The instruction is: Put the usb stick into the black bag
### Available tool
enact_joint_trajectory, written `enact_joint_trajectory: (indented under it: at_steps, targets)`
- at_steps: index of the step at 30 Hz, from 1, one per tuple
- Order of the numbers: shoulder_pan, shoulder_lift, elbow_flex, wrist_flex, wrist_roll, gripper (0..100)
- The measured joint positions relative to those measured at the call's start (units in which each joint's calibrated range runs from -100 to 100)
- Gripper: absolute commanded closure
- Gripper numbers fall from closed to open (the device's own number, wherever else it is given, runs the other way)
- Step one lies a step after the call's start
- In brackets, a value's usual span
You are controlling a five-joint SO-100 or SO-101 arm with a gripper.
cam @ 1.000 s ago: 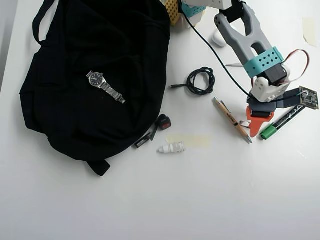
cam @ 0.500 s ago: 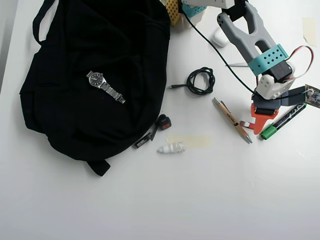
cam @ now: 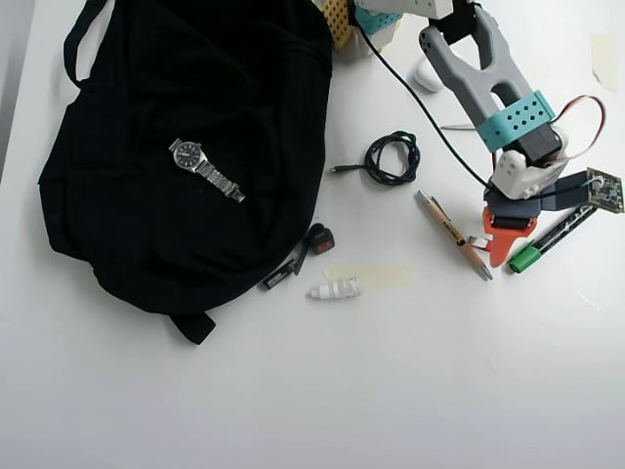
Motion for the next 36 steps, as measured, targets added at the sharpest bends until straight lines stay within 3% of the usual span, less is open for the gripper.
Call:
enact_joint_trajectory:
  at_steps: [23,30,36]
  targets:
    - [1.54,0.25,0.09,-2.47,1.47,70]
    - [1.83,0.25,0.09,-2.64,1.47,85]
    - [1.83,0.25,0.09,-2.64,1.47,86]
